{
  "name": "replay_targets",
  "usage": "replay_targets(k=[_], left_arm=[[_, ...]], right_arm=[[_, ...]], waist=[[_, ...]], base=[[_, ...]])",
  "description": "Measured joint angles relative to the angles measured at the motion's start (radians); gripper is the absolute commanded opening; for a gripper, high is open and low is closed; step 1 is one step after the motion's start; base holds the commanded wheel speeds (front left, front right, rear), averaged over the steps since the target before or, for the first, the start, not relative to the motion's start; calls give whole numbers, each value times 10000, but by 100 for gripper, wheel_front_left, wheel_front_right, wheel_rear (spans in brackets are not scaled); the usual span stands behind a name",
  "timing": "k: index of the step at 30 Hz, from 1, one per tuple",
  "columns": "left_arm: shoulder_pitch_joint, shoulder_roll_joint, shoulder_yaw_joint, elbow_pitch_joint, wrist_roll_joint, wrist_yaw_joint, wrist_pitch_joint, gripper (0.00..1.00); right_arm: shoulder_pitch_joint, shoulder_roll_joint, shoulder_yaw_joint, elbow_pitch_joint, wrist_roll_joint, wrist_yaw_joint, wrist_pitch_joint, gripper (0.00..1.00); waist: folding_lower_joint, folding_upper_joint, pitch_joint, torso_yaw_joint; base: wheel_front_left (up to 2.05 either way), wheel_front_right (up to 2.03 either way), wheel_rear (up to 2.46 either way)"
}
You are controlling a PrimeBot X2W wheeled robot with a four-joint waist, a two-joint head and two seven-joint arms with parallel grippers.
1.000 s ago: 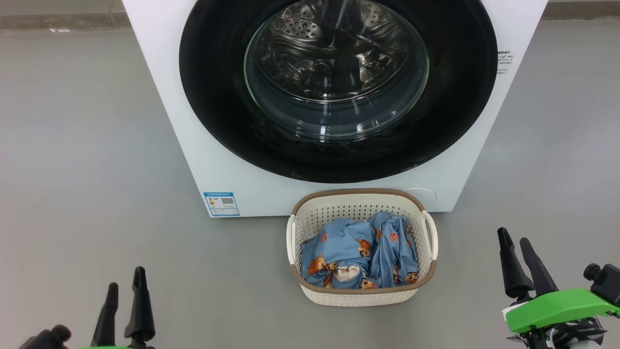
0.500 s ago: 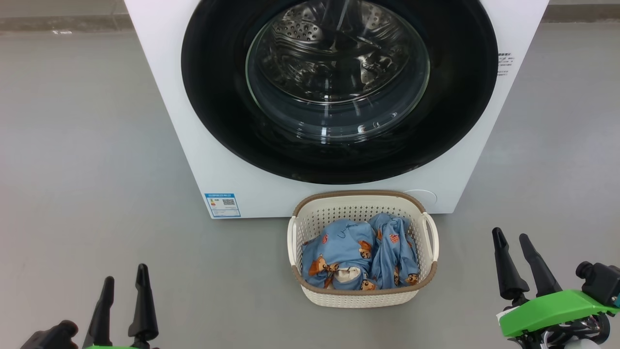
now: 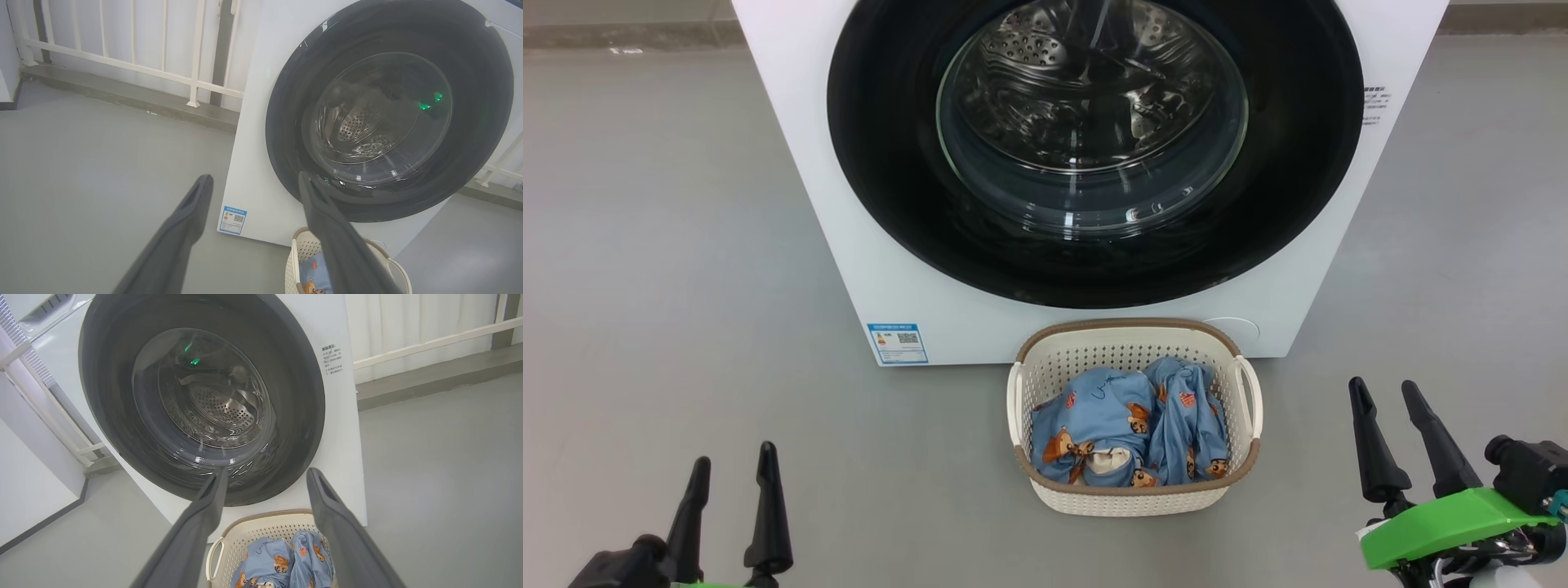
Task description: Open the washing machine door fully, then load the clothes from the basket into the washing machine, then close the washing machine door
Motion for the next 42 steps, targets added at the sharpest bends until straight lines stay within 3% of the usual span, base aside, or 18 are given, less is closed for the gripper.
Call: replay_targets(k=[20,42], left_arm=[[-205,102,-113,-140,1496,-2,-548,100],[-202,384,-370,146,1565,-2,-596,100]], right_arm=[[-141,-165,86,-221,-1848,4,-531,100],[-111,-17,-347,-307,-1912,4,-531,100]], waist=[[0,0,-31,5],[0,0,89,-77]], base=[[0,0,0],[0,0,0]])
